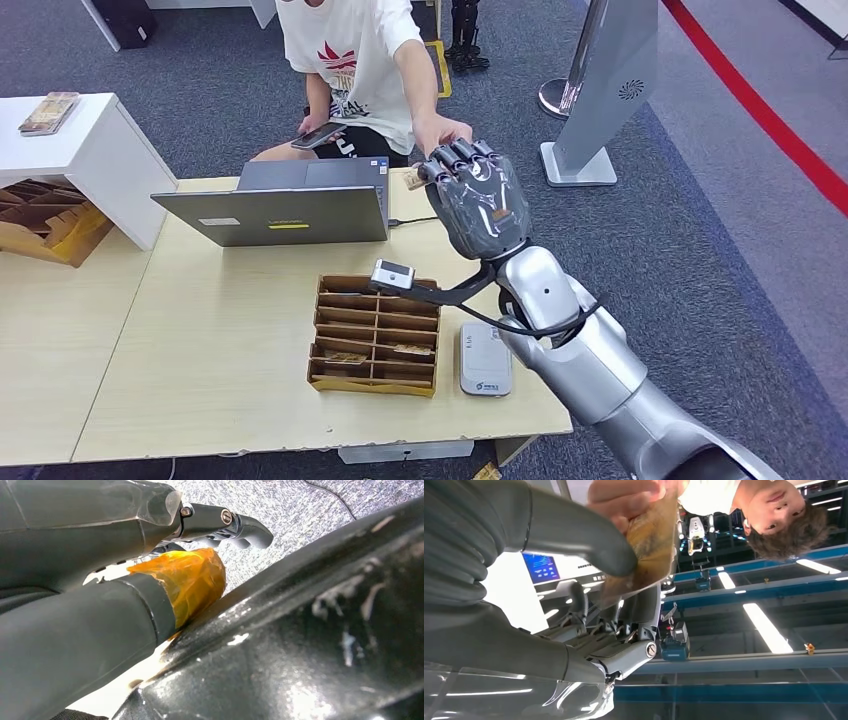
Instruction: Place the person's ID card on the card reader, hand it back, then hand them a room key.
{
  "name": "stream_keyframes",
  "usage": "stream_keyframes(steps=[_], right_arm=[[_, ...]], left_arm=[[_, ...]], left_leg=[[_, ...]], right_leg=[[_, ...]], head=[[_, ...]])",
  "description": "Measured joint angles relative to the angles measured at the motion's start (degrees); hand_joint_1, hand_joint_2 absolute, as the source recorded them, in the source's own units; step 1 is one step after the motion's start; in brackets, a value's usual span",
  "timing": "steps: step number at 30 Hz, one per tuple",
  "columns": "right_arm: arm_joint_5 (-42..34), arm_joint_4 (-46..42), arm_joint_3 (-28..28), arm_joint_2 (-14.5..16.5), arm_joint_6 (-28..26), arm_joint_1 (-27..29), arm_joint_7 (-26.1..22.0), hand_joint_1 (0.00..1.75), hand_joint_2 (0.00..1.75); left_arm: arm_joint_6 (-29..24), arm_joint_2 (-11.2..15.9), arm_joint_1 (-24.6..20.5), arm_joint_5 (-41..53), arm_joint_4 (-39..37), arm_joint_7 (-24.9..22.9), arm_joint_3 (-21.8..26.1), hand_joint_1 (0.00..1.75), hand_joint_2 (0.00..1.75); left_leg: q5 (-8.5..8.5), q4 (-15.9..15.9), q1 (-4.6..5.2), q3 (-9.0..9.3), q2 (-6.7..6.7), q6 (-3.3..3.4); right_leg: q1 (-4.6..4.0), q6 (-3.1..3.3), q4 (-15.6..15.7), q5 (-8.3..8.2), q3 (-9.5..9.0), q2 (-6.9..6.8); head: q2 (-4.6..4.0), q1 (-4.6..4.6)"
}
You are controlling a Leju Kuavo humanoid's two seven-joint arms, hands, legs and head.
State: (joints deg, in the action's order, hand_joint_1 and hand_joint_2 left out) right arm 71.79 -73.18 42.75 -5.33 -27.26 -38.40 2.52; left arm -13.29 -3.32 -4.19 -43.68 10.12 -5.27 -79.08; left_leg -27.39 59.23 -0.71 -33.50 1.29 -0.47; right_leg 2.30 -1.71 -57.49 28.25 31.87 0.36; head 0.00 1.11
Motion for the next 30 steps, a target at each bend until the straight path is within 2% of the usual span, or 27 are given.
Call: stream_keyframes(steps=[12, 16, 19, 25, 28, 30], right_arm=[[-0.77, 1.21, -1.41, 0.01, -1.02, 1.36, 0.50, 1.75, 1.75], [-6.91, 0.44, -2.93, 0.53, -1.27, 3.16, -0.78, 1.75, 1.75], [-19.33, -2.50, -5.40, 1.94, 0.06, 6.08, -3.28, 1.75, 1.75], [-52.65, -12.74, -12.15, 5.38, 7.52, 14.34, -7.27, 1.75, 1.75], [-68.54, -17.41, -15.44, 6.06, 11.16, 18.59, -8.77, 1.75, 1.75], [-75.56, -19.86, -17.32, 6.15, 12.65, 21.28, -9.32, 1.75, 1.75]], left_arm=[[-0.07, -0.05, -0.06, -0.43, 0.00, -0.42, 0.00, 0.00, 0.00], [-0.15, -0.05, -0.02, -0.89, 0.00, -0.25, 0.00, 0.00, 0.00], [-0.31, -0.05, 0.09, -1.87, 0.00, 0.21, 0.00, 0.00, 0.00], [-1.13, -0.18, 0.42, -3.89, 0.00, 1.13, 0.00, 0.00, 0.00], [-1.65, -0.30, 0.58, -4.86, 0.00, 1.47, 0.03, 0.00, 0.00], [-1.90, -0.37, 0.69, -5.39, 0.00, 1.68, 0.11, 0.00, 0.00]], left_leg=[[0.00, 0.00, 0.03, 0.00, 0.00, 0.00], [0.00, 0.00, 0.03, 0.00, 0.00, 0.00], [0.00, 0.00, 0.02, -0.01, 0.01, 0.00], [-0.02, 0.00, 0.02, -0.06, 0.08, 0.01], [-0.02, 0.00, 0.04, -0.08, 0.10, 0.01], [-0.02, 0.00, 0.05, -0.08, 0.11, 0.02]], right_leg=[[0.03, 0.00, 0.00, 0.00, 0.00, 0.00], [0.04, 0.00, 0.00, 0.00, 0.00, 0.00], [0.03, -0.01, 0.00, 0.01, 0.01, -0.01], [0.04, -0.02, 0.00, 0.05, 0.04, -0.08], [0.05, -0.03, 0.01, 0.06, 0.05, -0.11], [0.07, -0.04, 0.01, 0.06, 0.05, -0.13]], head=[[0.00, 0.00], [0.00, -0.01], [0.00, -0.01], [0.00, -0.01], [0.00, -0.01], [0.00, -0.01]])
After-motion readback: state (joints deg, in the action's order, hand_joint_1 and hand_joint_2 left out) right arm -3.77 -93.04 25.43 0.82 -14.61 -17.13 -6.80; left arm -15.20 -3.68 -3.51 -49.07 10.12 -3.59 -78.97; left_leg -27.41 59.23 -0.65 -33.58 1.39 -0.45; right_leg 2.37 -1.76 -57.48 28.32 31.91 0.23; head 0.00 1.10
